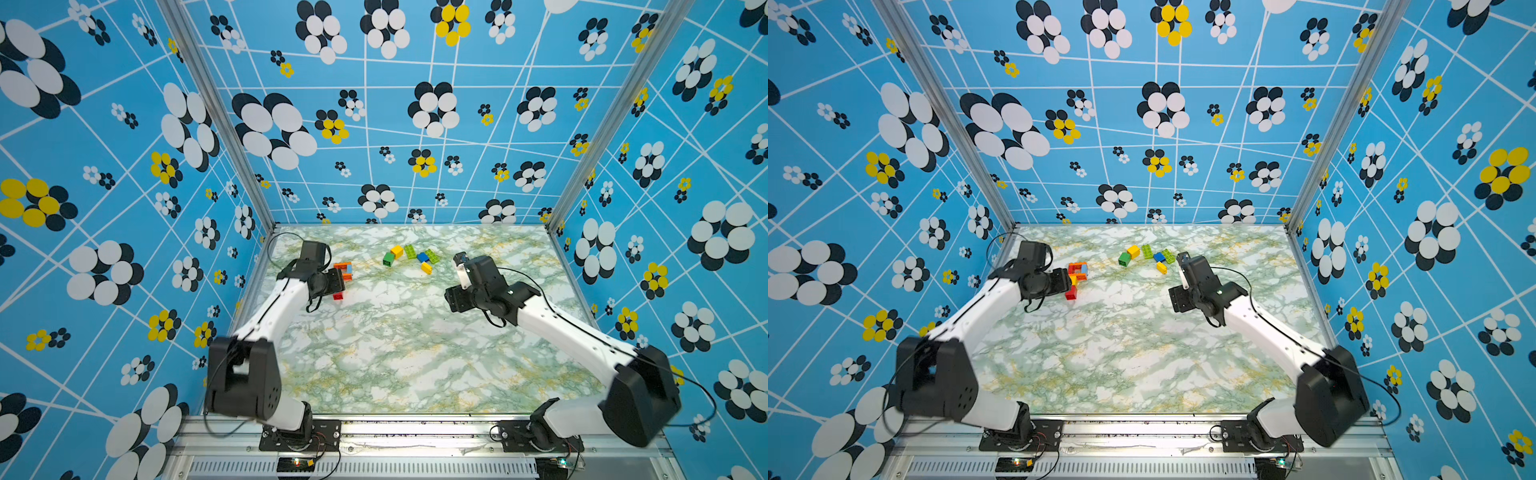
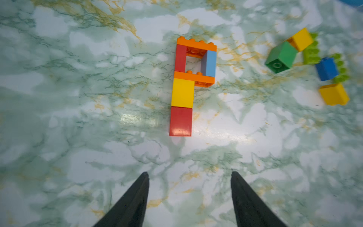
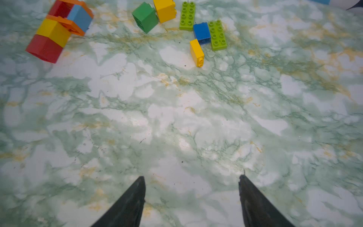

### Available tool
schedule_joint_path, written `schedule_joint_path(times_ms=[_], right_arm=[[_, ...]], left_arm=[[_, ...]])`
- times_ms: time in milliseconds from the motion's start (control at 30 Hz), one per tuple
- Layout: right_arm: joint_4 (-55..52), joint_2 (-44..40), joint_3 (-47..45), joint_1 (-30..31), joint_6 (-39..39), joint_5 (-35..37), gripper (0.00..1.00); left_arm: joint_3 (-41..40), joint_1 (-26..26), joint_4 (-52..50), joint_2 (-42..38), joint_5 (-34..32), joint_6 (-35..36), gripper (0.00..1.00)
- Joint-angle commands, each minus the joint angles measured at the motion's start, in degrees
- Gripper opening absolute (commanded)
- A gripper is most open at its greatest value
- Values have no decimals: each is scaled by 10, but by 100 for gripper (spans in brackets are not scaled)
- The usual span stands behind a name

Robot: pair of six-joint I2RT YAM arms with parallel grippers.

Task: Assemble the letter p with lego
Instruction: Place the lego brick at the center of the board, then pick up the lego brick from the center of the board.

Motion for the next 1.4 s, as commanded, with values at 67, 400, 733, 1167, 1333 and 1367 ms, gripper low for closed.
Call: schedule_joint_path(times_ms=[67,400,733,1167,1333,1367], right_arm=[[36,140,111,-40,-3,-19,75],[-87,395,396,-99,-119,-100,69],[-178,544,583,-107,-181,-96,60],[-322,681,808,-107,-168,-86,56],[-327,697,828,-107,-160,-92,54],[-327,699,830,-107,-158,-92,53]], left_arm=[[-145,0,190,-115,-5,-55,70],[-320,11,299,-267,-53,-31,76],[-409,19,403,-312,-46,-20,78],[-432,19,452,-314,-27,-25,80],[-433,19,450,-318,-31,-26,80],[-433,19,450,-318,-31,-25,80]])
